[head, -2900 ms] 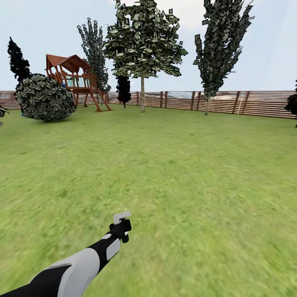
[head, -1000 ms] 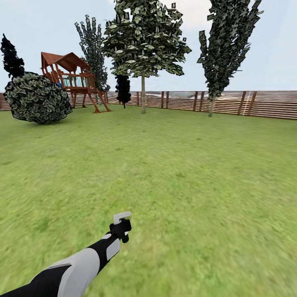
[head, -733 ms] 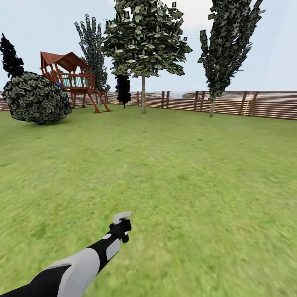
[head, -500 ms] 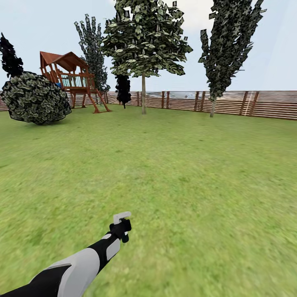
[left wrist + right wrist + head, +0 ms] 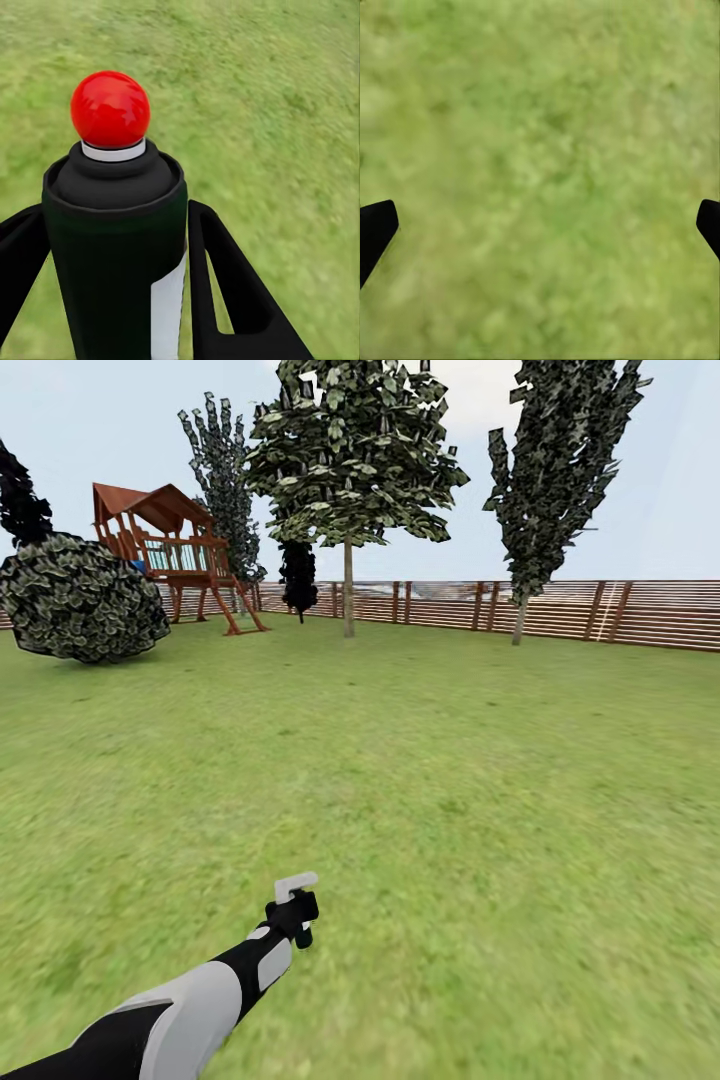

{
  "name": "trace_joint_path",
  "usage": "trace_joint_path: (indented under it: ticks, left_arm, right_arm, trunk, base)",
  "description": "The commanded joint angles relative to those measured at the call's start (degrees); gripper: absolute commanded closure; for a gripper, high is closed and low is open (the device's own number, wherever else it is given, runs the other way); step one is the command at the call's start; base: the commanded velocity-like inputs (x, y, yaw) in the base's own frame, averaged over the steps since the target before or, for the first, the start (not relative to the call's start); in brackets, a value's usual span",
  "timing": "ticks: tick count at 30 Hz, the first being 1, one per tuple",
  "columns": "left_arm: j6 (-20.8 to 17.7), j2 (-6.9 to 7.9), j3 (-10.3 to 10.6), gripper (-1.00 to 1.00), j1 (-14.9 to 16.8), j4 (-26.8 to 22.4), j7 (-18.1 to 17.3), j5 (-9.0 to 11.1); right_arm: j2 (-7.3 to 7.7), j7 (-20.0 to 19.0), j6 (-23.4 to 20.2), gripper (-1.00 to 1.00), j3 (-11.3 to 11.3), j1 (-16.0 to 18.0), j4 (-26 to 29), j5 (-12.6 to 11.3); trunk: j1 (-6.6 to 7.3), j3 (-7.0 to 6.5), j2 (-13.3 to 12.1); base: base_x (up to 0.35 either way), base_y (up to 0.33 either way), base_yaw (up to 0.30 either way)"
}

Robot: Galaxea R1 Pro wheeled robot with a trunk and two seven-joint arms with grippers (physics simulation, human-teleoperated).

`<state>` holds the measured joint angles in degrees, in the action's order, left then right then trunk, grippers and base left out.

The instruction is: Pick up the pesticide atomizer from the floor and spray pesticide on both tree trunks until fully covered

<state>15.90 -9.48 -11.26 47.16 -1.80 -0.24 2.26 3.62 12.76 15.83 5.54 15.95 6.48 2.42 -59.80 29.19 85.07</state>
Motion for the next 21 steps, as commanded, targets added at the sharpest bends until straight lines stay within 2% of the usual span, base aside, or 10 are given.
trace_joint_path:
  ticks: [1,12,21]
  left_arm:
    - [0.2,-0.01,-0.1,1.0,0.1,0.0,0.0,0.2]
    - [0.2,-0.01,-0.1,1.0,0.1,0.0,0.0,0.2]
    - [0.2,-0.01,-0.1,1.0,0.1,0.0,0.0,0.2]
  right_arm:
    - [-0.02,0.0,0.3,-1.0,0.4,0.0,-0.1,0.2]
    - [-0.02,0.0,0.3,-1.0,0.4,0.0,-0.1,0.3]
    - [-0.02,0.0,0.2,-1.0,0.4,0.0,-0.1,0.3]
  trunk:
    - [-0.03,0.06,0.0]
    - [-0.03,0.06,0.0]
    - [-0.03,0.06,0.0]
  base:
    - [0.35,0.085,0.0]
    - [0.35,0.082,0.0]
    - [0.35,0.009,0.0]
